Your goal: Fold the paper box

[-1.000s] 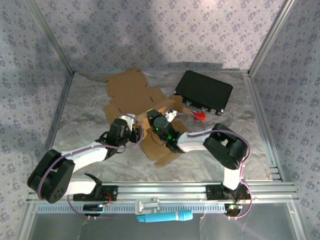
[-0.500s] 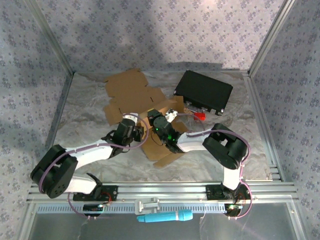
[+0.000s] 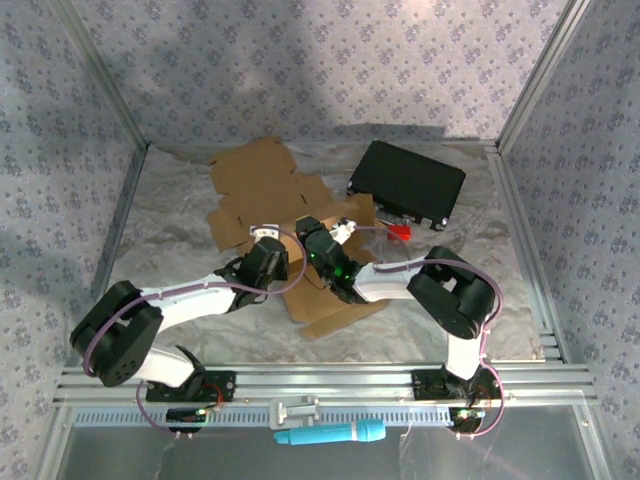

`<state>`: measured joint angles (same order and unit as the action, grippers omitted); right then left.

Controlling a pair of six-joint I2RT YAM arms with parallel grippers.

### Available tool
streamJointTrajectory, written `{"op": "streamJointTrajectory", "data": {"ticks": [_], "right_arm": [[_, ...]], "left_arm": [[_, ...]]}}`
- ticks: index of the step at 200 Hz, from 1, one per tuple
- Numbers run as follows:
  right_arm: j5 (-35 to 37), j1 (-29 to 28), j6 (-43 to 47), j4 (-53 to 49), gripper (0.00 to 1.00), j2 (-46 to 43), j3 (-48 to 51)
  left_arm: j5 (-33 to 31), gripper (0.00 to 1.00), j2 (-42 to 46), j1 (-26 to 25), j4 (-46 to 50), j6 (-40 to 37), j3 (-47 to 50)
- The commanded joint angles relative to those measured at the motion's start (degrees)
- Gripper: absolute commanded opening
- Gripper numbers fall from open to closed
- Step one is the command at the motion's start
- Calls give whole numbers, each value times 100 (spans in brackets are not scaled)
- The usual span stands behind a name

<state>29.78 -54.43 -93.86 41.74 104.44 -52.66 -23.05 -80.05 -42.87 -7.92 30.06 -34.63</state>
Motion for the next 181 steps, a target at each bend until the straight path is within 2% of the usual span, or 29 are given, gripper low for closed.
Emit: {"op": "streamJointTrajectory", "data": {"ticks": [1,13,27,56,84,96,124,154,181], "right_arm": [[-298,-25,-9,-1254,38,-478,-141],[-256,57,112,-1876,49,-862,-199],[-280,217,272,-2668,57,-1354,-317],[-540,723,1265,-4424,60,-2369,-996],[-826,1420,2333,-6331,59,-2906,-2126],[-1315,1866,2871,-6872,59,-2921,-2503],[-2192,2636,3936,-7894,57,-2630,-3392],[-2912,2936,4463,-8594,56,-1975,-4357],[-3324,2991,4519,-8901,53,-1365,-5067]], "left_arm": [[-550,0,76,-7,555,288,-359],[-750,0,200,5,916,343,-553],[-628,0,309,107,1390,307,-880],[152,0,422,559,2480,310,-1733],[1357,0,344,1126,3476,201,-2610],[1809,0,223,1312,3940,57,-2998],[2410,0,-23,1473,4566,-305,-3662],[2735,0,-496,1528,5346,-330,-4381],[2838,0,-695,1502,5464,-209,-4551]]}}
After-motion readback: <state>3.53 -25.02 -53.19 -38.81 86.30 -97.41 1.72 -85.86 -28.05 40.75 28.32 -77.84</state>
